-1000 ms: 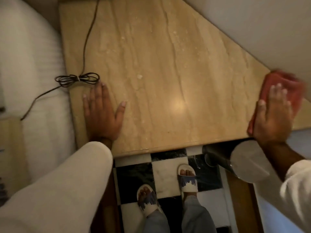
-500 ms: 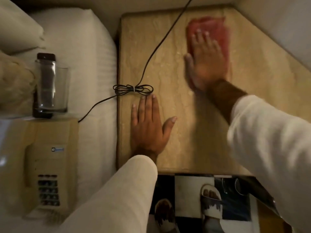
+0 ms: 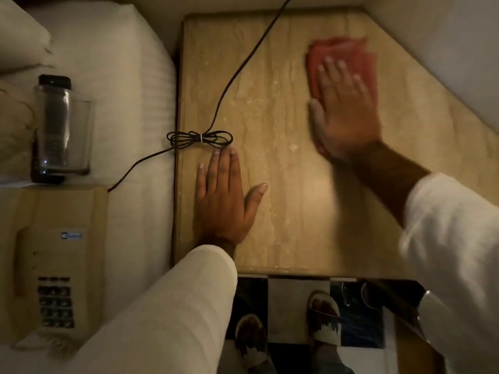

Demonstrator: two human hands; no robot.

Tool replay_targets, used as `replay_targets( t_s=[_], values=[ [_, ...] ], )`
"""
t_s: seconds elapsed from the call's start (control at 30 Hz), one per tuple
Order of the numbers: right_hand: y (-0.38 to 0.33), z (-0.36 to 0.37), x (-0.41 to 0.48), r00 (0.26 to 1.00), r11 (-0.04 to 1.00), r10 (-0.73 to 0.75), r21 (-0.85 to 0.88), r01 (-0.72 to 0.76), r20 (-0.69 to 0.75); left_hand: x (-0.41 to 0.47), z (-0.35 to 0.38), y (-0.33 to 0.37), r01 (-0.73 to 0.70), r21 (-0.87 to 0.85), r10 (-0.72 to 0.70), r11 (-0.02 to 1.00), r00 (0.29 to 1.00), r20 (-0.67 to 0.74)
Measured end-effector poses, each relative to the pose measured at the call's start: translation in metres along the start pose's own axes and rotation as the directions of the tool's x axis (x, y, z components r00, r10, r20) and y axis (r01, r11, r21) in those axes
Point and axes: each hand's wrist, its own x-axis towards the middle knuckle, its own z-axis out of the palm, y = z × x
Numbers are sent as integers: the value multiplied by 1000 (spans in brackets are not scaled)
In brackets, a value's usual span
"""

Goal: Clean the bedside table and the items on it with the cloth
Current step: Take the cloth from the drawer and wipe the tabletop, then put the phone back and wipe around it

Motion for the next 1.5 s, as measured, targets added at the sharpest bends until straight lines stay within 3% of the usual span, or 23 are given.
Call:
replay_targets(
  t_s=[0.17,0.33,0.43,0.5,0.53,0.6,0.63,0.67,0.73,0.8,0.83,0.9,0.97,1.03,1.07,1.1,1.17,1.2,1.33,1.43,1.5],
  values=[
    [76,-3,-128,982,983,183,-17,-184,-55,1,3,0,-3,-1,3,1000,1000,-28],
    [86,6,-131,979,984,177,28,-175,-105,1,5,2,4,0,-4,1000,1000,-26],
    [85,6,-133,972,971,201,154,-181,-125,0,-2,1,5,-5,-5,1000,1000,15],
    [62,0,-140,953,936,233,310,-166,-194,-2,-16,3,37,-121,-28,992,997,69],
    [44,-4,-146,952,911,227,389,-134,-203,-4,-25,4,76,-274,-60,959,996,69],
    [-4,-9,-163,978,847,155,528,-57,-143,-21,-54,1,91,-587,-141,805,989,-40],
    [-31,-13,-172,989,798,124,600,-54,-76,-35,-73,-5,36,-644,-187,764,968,-167],
    [-62,-14,-182,995,732,97,677,-80,13,-53,-91,-20,-30,-632,-215,774,927,-307],
    [-121,-13,-198,980,624,-3,766,-152,197,-92,-121,-67,-64,-456,-215,888,818,-533],
    [-178,-8,-205,939,547,-136,814,-195,316,-130,-141,-126,111,-296,-274,949,753,-598],
    [-204,-5,-205,915,497,-184,837,-228,359,-145,-147,-152,271,-299,-398,915,729,-557],
    [-249,0,-200,852,387,-236,849,-360,468,-166,-147,-197,554,-408,-683,726,650,-333],
    [-283,5,-192,765,330,-286,809,-487,577,-174,-143,-231,680,-573,-842,457,538,-33],
    [-307,9,-185,706,295,-312,772,-564,635,-175,-143,-249,729,-657,-857,193,451,249],
    [-314,10,-182,695,268,-296,755,-598,655,-175,-144,-249,747,-642,-821,170,468,327],
    [-317,11,-179,691,241,-267,741,-627,672,-175,-146,-244,744,-633,-781,215,520,345],
    [-319,15,-177,686,203,-226,722,-662,692,-175,-152,-223,682,-655,-717,323,629,300],
    [-316,17,-178,683,197,-213,716,-670,698,-175,-155,-210,648,-691,-698,320,655,291],
    [-266,13,-185,664,127,-223,697,-706,714,-184,-154,-159,560,-778,-706,283,671,227],
    [-200,-5,-196,632,42,-286,668,-743,720,-180,-152,-108,539,-781,-696,316,691,195],
    [-149,-22,-207,650,11,-269,677,-736,711,-164,-153,-67,522,-777,-656,352,730,193]
  ],
)
